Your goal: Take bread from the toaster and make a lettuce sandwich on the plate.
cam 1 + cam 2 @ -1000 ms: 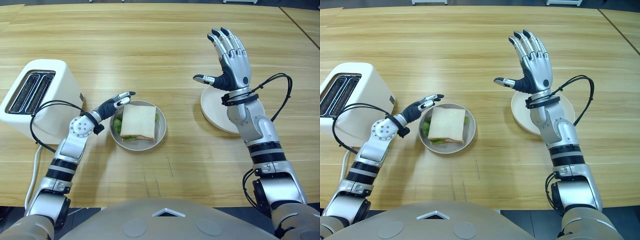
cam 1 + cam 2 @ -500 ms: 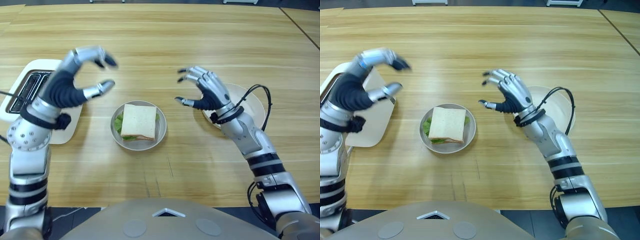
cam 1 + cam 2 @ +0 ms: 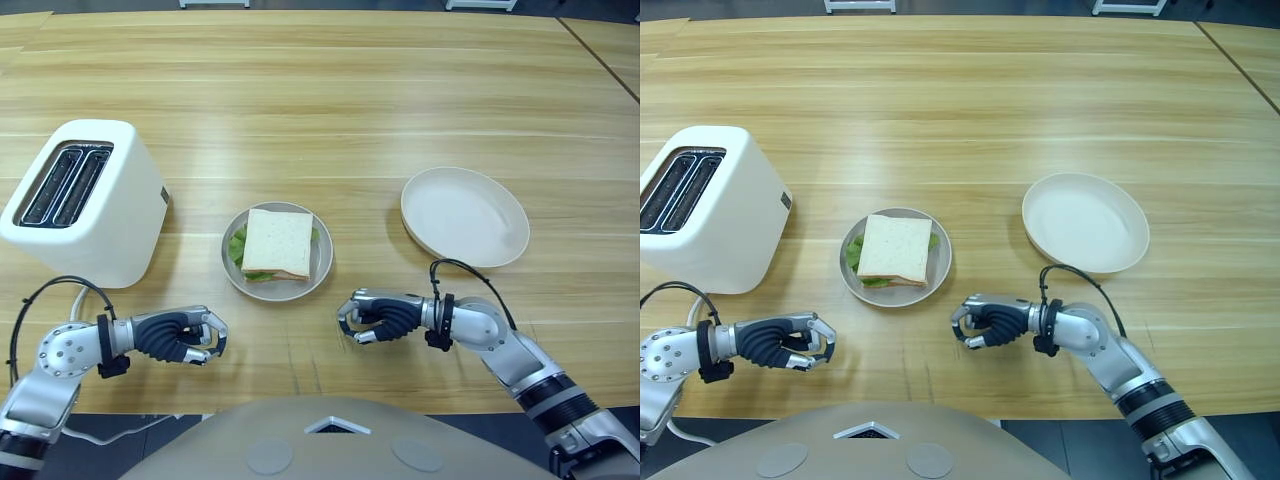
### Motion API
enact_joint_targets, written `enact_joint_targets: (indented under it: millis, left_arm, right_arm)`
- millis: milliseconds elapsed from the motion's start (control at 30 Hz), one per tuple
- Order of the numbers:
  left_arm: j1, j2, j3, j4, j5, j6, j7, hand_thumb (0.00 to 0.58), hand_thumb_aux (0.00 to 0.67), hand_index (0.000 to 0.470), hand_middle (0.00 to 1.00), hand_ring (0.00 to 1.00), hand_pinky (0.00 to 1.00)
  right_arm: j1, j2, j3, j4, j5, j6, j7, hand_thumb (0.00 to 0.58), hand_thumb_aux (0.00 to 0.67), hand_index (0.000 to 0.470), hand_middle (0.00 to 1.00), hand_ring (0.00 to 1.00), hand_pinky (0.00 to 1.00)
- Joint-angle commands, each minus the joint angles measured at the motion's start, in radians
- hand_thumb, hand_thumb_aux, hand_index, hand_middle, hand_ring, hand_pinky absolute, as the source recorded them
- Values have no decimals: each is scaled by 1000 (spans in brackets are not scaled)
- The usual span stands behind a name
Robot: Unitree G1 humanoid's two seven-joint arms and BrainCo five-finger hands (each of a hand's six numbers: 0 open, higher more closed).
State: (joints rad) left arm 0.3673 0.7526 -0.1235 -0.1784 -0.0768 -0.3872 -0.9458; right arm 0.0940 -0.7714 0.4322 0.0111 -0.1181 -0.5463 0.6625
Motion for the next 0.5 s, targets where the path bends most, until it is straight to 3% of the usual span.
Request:
enact_joint_targets:
  millis: [33, 300, 500]
  left_arm:
    - [-108, -98, -83, 136, 57, -4, 38, 580, 670, 470, 1000, 1000, 1000]
    - [-320, -243, -220, 483, 294, -92, 215, 580, 670, 470, 1000, 1000, 1000]
    - [-540, -327, -259, 772, 520, -135, 595, 580, 670, 470, 1000, 1000, 1000]
  right_arm:
    - [-43, 84, 47, 63, -94, -3, -5, 580, 670, 470, 1000, 1000, 1000]
    - [-191, 275, 95, 236, -384, -77, -246, 580, 670, 470, 1000, 1000, 1000]
    - [-370, 386, 115, 466, -678, -18, -657, 580, 670, 470, 1000, 1000, 1000]
